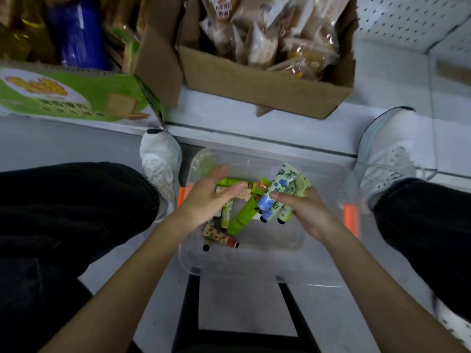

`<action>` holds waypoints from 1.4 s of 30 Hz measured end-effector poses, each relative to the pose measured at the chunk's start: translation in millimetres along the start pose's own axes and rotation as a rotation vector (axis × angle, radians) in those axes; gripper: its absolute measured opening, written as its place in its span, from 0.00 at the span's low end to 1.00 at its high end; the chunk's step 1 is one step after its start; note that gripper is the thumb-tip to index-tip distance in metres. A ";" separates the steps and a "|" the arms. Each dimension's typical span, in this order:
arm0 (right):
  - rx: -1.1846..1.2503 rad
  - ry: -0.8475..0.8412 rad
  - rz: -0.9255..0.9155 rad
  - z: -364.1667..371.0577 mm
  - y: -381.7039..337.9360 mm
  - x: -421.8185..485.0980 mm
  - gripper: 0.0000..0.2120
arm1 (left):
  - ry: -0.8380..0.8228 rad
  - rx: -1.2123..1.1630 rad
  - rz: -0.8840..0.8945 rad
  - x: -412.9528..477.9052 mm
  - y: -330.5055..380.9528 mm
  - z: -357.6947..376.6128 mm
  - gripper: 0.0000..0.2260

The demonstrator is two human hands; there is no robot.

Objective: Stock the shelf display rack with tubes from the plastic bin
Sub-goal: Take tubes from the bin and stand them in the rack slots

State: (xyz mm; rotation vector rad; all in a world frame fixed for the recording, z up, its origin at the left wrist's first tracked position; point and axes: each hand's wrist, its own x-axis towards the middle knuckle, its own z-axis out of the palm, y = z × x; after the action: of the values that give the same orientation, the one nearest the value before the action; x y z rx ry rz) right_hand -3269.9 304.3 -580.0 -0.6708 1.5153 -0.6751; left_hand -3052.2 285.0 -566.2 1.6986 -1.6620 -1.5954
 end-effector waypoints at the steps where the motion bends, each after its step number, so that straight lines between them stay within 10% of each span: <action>1: 0.016 -0.038 -0.020 -0.9 -15.2 -6.8 0.05 | -0.126 -0.014 -0.040 -1.3 10.2 -0.3 0.17; 15: 0.124 -0.192 -0.198 -11.7 -156.3 -80.1 0.25 | -0.546 -0.502 0.043 -34.1 103.3 -26.3 0.42; 22: 0.116 -0.101 -0.160 -33.0 -197.3 -114.4 0.19 | -0.400 -0.559 0.046 -41.2 135.2 -35.0 0.21; 42: -0.066 -0.008 -0.179 -14.7 -221.9 -123.2 0.13 | -0.362 -0.710 -0.033 -31.5 210.5 -51.1 0.14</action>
State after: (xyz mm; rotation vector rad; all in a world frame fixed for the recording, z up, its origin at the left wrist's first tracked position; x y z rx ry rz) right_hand -3275.0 252.0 -331.2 -0.8657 1.4869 -0.7594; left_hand -3112.3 223.9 -364.8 1.1207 -0.9784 -2.2479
